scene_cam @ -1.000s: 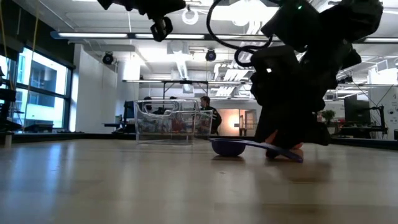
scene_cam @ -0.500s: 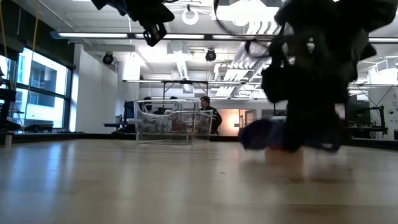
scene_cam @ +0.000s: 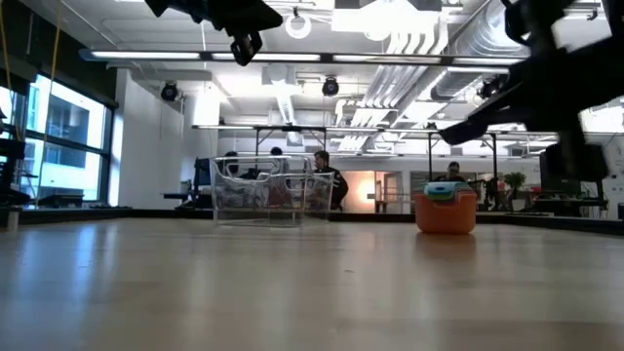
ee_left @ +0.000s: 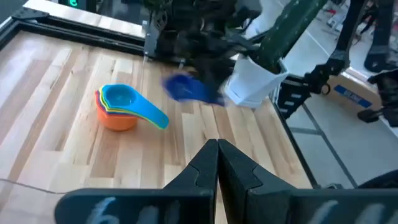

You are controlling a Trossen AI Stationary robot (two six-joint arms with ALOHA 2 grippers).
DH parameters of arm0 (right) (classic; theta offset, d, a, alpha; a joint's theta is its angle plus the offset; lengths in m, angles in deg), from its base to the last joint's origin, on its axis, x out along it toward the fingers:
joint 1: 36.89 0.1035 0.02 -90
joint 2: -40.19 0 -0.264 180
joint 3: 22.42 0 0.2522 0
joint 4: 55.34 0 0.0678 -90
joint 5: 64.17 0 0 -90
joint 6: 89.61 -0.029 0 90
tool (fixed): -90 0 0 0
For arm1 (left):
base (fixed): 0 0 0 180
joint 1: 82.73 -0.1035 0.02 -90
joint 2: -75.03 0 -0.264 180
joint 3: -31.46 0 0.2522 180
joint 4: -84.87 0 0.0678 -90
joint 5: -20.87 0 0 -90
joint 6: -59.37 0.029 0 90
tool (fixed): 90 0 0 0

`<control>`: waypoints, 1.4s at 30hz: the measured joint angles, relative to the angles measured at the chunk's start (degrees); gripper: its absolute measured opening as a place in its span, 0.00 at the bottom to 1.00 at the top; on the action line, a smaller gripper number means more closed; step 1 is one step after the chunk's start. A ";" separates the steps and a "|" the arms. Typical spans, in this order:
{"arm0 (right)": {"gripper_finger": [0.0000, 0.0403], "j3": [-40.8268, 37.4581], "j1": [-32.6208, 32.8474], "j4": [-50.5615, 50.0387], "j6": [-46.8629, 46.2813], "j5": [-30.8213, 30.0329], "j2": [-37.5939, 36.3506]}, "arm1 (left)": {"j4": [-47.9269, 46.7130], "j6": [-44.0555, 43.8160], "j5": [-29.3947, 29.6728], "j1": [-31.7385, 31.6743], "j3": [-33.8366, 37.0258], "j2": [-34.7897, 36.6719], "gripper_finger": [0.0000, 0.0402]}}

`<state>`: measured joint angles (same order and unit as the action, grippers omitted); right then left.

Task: Nest measuring cups in basket
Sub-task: Stack the purple measuring cup on top of the light blue measuring cup

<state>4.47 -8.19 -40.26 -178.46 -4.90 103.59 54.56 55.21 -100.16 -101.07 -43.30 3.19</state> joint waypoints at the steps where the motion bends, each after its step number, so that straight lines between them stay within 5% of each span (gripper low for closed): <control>1: 0.00 -1.26 -0.11 2.22 -1.34 -5.62 -0.19 | 0.46 -0.54 0.02 0.03 0.02 -0.02 0.00; 3: 0.00 -2.10 -1.39 6.01 -2.17 -13.07 -0.02 | 1.64 -1.32 0.06 0.03 0.02 0.02 0.00; 6: 0.00 -1.37 -5.24 7.31 -3.01 -15.42 0.99 | 2.72 -1.60 0.72 0.03 0.04 0.01 0.00; 13: 0.00 2.17 -15.45 6.91 -7.13 -3.46 5.35 | 4.52 -1.77 4.95 0.03 0.02 0.03 0.00; 26: 0.02 0.94 -18.61 3.27 -18.16 -2.04 6.47 | 4.45 -4.22 6.12 0.03 0.02 0.03 0.00; 42: 0.43 0.94 -18.63 1.94 -22.76 -2.02 5.58 | 4.36 -4.22 6.14 0.03 0.04 0.03 0.00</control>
<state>5.41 -26.83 -38.32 -201.22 -6.92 109.17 58.92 50.99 -94.02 -101.04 -43.25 3.22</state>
